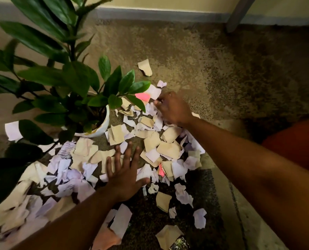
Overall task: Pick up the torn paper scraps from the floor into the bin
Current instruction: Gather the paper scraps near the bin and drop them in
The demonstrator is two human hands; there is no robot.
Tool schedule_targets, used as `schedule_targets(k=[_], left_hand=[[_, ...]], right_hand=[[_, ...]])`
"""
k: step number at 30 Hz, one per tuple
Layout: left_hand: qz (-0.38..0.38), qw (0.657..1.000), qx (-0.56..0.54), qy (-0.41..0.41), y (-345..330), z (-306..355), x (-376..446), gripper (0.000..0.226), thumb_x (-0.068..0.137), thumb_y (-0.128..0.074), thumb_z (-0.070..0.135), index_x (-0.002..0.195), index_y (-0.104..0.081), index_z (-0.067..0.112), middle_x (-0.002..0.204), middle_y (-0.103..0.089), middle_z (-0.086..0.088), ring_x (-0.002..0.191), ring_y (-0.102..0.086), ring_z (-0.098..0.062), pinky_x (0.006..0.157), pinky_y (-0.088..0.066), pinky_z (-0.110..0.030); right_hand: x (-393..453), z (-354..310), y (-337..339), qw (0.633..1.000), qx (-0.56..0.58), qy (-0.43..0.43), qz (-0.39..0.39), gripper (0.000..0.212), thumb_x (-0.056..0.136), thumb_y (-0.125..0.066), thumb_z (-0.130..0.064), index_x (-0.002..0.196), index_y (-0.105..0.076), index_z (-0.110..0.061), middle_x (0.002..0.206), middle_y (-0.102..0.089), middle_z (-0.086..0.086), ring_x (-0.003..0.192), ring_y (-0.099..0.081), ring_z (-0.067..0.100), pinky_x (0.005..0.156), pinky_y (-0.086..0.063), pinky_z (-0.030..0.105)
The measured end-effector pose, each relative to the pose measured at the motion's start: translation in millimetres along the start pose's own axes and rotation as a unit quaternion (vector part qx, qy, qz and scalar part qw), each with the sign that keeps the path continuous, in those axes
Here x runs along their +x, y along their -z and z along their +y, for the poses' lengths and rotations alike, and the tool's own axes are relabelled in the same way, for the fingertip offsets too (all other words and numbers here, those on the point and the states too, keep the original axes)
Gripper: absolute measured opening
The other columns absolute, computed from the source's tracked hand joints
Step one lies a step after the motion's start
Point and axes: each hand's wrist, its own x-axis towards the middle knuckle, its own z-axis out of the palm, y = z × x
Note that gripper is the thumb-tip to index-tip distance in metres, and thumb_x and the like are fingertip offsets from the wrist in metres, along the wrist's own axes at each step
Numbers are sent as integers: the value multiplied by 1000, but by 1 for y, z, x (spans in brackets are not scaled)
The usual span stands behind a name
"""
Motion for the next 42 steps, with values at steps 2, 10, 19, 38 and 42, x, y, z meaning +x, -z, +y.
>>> schedule_targets(k=[2,10,19,38,42], left_hand=[[-2,1000,0,0,2,0,0,105,79,-27,86,143,38,35,144,54,7,134,48,-32,114,15,-59],[1,1000,11,6,-2,-1,3,106,62,-3,94,140,41,37,146,52,7,136,45,-32,113,14,-59],[-4,1000,21,10,1,2,-1,104,77,-24,87,136,45,37,142,56,8,131,51,-29,114,16,-58],[21,999,31,12,-6,2,0,104,79,-31,85,144,35,37,148,50,9,134,49,-26,112,20,-53],[28,999,44,7,-9,1,-1,106,74,-15,89,151,24,28,146,51,4,134,48,-29,113,18,-57]], right_hand=[[-7,-5,8,999,-22,13,41,39,96,-51,-60,99,-71,-28,102,-70,2,90,-64,22,68,-43,30],[60,-18,-4,998,11,-13,-67,55,95,-54,-60,142,-53,-33,153,-41,9,139,-38,36,112,-38,48],[4,-3,-5,993,-91,74,-7,39,91,-53,-64,100,-72,-32,128,-58,-2,110,-60,25,90,-47,41],[-17,-50,-58,941,-82,316,-89,34,92,-56,-42,118,-72,-28,129,-65,4,111,-63,31,84,-54,41],[-32,-33,-28,924,-44,370,-90,20,85,-66,-46,85,-74,-28,128,-66,-1,118,-59,23,95,-45,38]])
